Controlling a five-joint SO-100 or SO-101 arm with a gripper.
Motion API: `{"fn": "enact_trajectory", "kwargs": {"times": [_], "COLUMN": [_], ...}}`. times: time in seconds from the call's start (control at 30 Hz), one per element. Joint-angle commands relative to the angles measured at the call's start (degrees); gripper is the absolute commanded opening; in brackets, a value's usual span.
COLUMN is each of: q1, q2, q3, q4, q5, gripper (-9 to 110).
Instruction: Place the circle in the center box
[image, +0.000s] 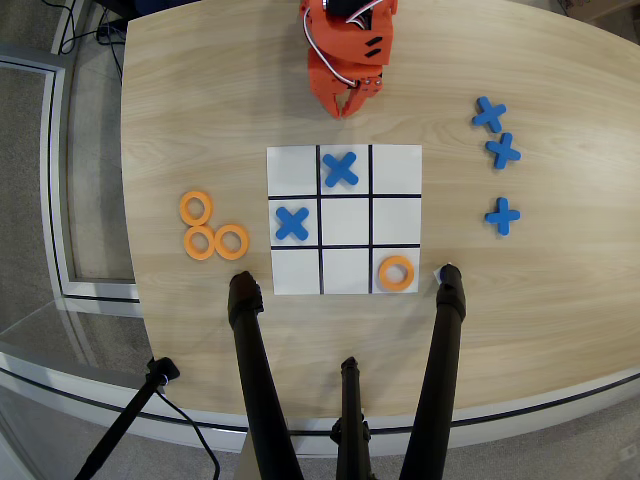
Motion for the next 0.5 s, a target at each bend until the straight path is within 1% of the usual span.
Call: {"fn": "enact_trajectory", "kwargs": {"times": [0.0,0.4,0.47], "q1": [-2.46,-2.55,-2.11], "q2": [-6.24,-7.91,-10.20], "q3": [-3.16,-4.04,-5.63], "q4": [-4.31,-6.86,-8.17], "q5": [1.23,1.67,2.20], "gripper": [4,4,6]}}
